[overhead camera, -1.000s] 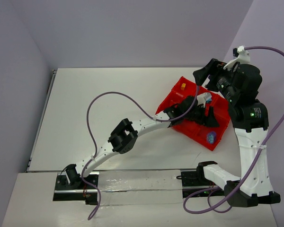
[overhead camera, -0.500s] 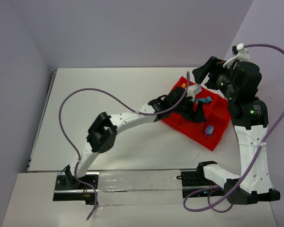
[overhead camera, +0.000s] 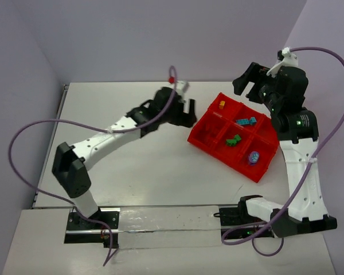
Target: Sort the legos into containers by color
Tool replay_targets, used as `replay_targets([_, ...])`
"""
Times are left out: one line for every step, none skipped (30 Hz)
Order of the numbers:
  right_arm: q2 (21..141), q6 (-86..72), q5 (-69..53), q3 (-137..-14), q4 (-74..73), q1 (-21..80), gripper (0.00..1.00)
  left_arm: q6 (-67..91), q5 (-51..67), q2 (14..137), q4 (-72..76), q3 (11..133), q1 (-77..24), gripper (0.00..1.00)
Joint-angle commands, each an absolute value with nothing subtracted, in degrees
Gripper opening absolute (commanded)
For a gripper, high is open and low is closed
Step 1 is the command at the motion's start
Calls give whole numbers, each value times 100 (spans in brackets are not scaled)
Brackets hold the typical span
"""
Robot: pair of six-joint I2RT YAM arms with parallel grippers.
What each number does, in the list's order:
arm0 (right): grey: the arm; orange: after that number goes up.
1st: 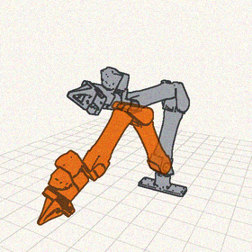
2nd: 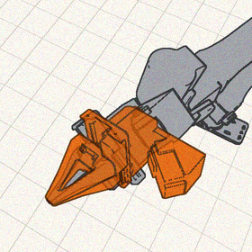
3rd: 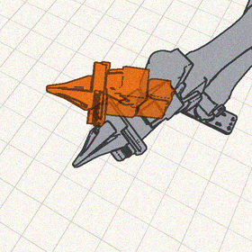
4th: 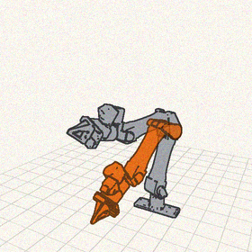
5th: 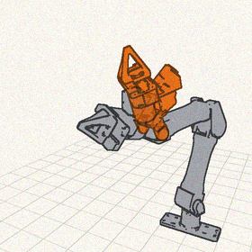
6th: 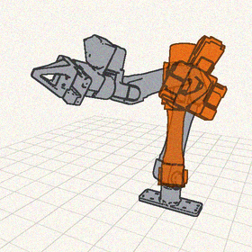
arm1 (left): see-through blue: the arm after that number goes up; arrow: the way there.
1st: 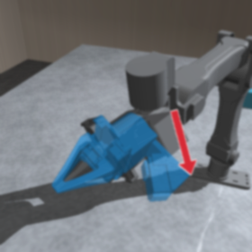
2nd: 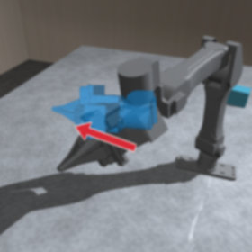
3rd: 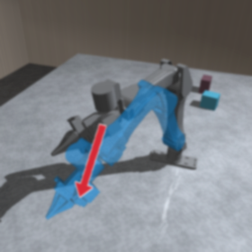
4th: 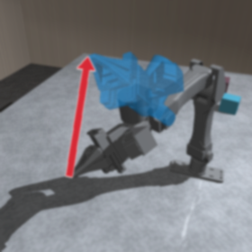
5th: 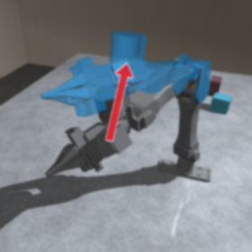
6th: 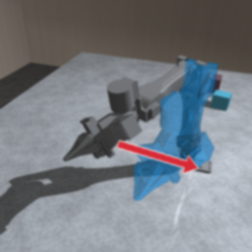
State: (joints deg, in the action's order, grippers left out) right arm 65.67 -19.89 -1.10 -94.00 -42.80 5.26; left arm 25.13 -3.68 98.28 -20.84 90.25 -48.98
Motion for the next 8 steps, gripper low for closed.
replay_targets([6749,-1983,354,-9462,-4275,563,93,2499,-627,8879,-2581,8753,-3887,90])
replay_targets([6743,-1964,366,-9385,-4243,563,93,2460,-697,8783,-2721,8797,-3740,90])
replay_targets([6738,-1960,406,-9330,-4225,560,93,2453,-763,8692,-2764,8783,-3619,90])
replay_targets([6735,-1960,453,-9279,-4211,556,93,2452,-827,8602,-2783,8755,-3504,90])
replay_targets([6739,-1958,500,-9238,-4210,556,93,2450,-867,8496,-2755,8702,-3388,90])
replay_targets([6757,-1952,549,-9213,-4234,562,93,2444,-862,8361,-2646,8604,-3271,90])
replay_targets([6782,-1951,577,-9196,-4252,555,93,2459,-854,8272,-2575,8557,-3191,90])
replay_targets([6836,-1944,587,-9179,-4275,554,93,2475,-831,8190,-2509,8545,-3110,91])
